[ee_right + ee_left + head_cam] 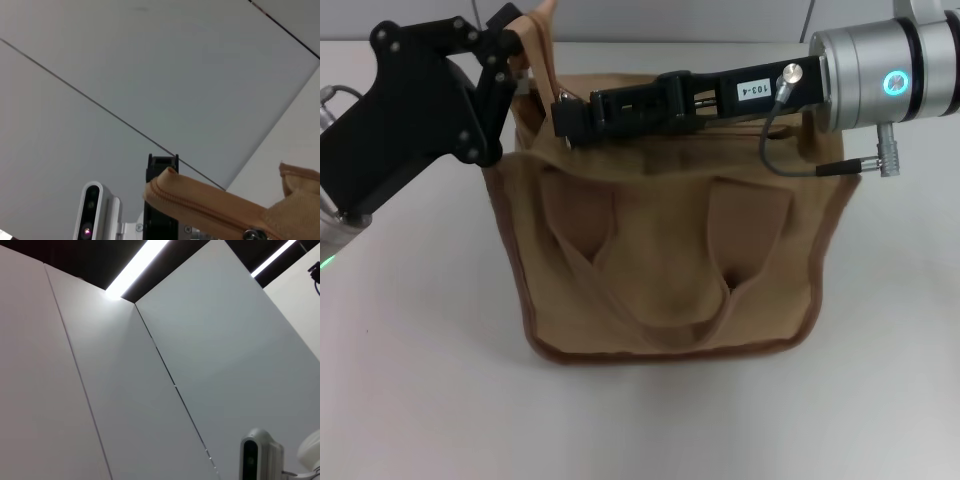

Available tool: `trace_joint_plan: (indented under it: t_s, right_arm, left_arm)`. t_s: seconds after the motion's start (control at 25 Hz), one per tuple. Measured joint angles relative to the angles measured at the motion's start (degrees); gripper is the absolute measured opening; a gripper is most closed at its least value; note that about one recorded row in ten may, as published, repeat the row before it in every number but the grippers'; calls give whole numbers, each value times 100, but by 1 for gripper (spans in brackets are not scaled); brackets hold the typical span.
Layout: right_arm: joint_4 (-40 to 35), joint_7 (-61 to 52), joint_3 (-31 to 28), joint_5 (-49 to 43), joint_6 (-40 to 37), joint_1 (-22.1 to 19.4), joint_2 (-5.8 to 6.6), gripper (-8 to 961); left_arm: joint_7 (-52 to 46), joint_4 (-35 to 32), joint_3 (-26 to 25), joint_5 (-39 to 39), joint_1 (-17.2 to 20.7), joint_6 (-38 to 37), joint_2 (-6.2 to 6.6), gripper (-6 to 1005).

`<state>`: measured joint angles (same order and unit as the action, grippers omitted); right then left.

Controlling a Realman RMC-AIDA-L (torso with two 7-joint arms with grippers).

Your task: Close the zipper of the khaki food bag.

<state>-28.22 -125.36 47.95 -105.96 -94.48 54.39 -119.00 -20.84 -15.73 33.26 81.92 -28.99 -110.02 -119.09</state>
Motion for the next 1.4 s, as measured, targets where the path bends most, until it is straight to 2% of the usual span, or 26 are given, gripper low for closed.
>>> trace_joint_plan:
  t_s: [0.24,0.88,1.4]
  right_arm:
    - [-57,-15,176,31,81,8,-4,766]
    - [-268,39,200,166,-20,-91,-19,766]
    - [-501,119,250,342,-164,-235,-44,745]
  left_arm:
    - [-232,-45,16,-6,-117,4,0,3]
    - [-629,-192,122,0,-399,-67,-9,3]
    - [-628,-139,78,-67,-344,-47,-8,3]
